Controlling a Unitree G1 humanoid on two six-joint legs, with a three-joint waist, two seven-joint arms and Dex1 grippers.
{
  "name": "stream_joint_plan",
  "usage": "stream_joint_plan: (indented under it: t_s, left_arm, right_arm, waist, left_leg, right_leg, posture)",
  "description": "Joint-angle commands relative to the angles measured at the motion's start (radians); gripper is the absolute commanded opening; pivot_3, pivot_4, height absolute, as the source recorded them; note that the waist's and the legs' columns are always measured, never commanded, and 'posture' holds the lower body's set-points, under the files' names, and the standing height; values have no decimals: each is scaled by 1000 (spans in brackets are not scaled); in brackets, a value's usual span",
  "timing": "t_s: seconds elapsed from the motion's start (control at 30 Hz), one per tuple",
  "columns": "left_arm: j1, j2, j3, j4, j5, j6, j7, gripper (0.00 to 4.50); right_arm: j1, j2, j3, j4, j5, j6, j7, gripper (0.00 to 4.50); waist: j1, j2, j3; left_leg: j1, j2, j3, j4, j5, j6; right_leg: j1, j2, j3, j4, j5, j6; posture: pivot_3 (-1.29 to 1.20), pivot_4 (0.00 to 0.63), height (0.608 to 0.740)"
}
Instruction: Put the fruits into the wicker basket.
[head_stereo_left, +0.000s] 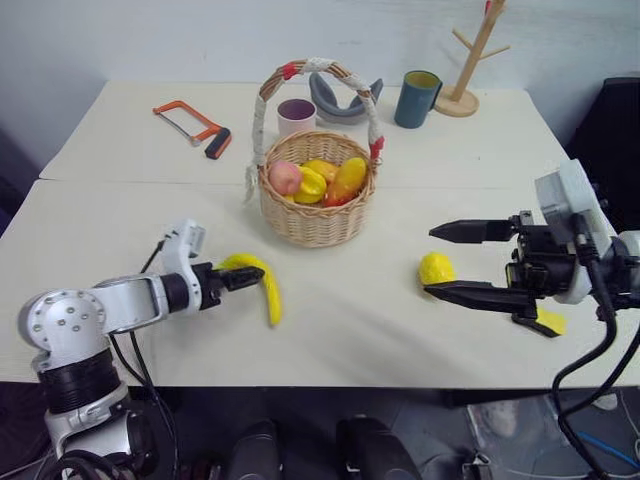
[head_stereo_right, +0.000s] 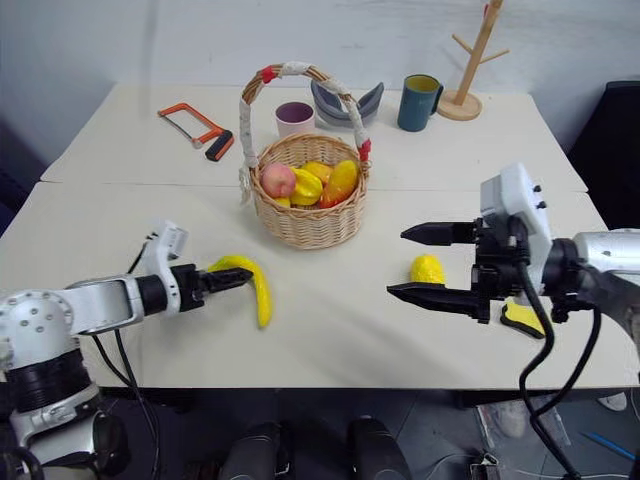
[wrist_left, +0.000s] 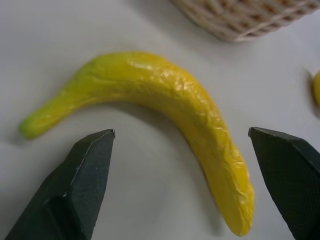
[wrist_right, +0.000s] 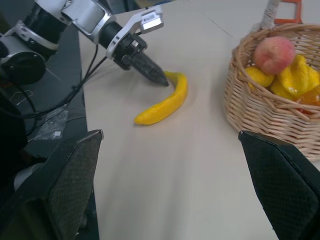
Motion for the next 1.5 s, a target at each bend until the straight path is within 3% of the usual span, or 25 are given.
stream_joint_plan:
  t_s: [0.03, 0.33, 0.43, 0.73, 0.83, 0.97, 1.17, 1.27, 1.43, 1.5]
  left_arm:
    - [-45, -34, -36, 93, -70, 2, 123, 4500]
    - [-179, -62, -113, 325, -111, 2, 263, 4500]
    - [-219, -52, -144, 397, -117, 2, 281, 3952]
    - [-239, -13, -188, 461, -140, 2, 280, 1245]
    - [-225, 13, -191, 449, -175, 2, 277, 814]
    - [-176, 185, -285, 265, -264, 2, 78, 740]
    - [-181, 380, -174, 128, -394, 2, -240, 740]
    - [-216, 425, -155, 103, -427, -22, -385, 740]
    - [-401, 257, -206, 270, -403, -119, -183, 740]
    - [-484, 147, -204, 381, -368, -179, -9, 740]
  right_arm:
    - [35, 17, -42, -74, 28, -15, -47, 4482]
    - [122, 36, -96, -141, 62, -28, -133, 4482]
    - [150, 41, -118, -168, 82, -32, -163, 4500]
    - [185, 23, -150, -187, 95, -51, -187, 4500]
    - [174, 16, -147, -177, 101, -57, -182, 4500]
    - [159, 13, -120, -166, 87, -64, -172, 4500]
    - [138, 7, -91, -137, 65, -76, -141, 4500]
    - [118, 10, -72, -123, 56, -80, -133, 4500]
    - [87, 21, -40, -108, 24, -90, -133, 4500]
    - [82, 26, -40, -114, 28, -89, -143, 4500]
  waist:
    - [2, 0, 0]
    - [6, 2, -2]
    - [12, 3, -2]
    - [19, 3, -2]
    - [19, 3, -2]
    - [-7, 2, -2]
    - [-10, 1, -1]
    - [-7, 1, -1]
    - [14, 1, -1]
    - [9, 1, -1]
  left_leg:
    - [0, 0, 0, 0, 0, 0]
    - [1, -2, -1, 2, 2, -1]
    - [1, -3, -1, 2, 3, -2]
    - [1, -3, -1, 2, 2, -3]
    - [1, -2, 0, 1, 2, -3]
    - [1, -2, 0, 0, 2, -4]
    - [0, 0, 1, -7, 3, -9]
    - [-1, 0, 2, -7, 3, -9]
    - [-1, -2, -3, -5, 4, -6]
    - [-1, -3, -2, -5, 4, -4]
  right_leg:
    - [0, 0, 0, 0, 0, 0]
    - [3, -1, 0, 1, 1, 2]
    - [3, -1, 0, 1, 1, 2]
    - [2, -1, 0, 0, 1, 2]
    - [1, 0, 0, 0, 1, 2]
    - [1, 0, 0, -1, 1, 1]
    - [-4, 1, 0, -1, -2, -3]
    - [-5, 1, 0, -2, -2, -4]
    - [-1, 0, 0, -3, -2, -3]
    - [-1, 0, 2, -4, -1, -2]
  posture:
    - [0, 150, 740]
    - [0, 150, 740]
    - [0, 150, 740]
    - [0, 150, 740]
    - [0, 150, 740]
    - [0, 150, 740]
    - [0, 150, 740]
    - [0, 150, 740]
    - [0, 150, 740]
    - [0, 150, 740]
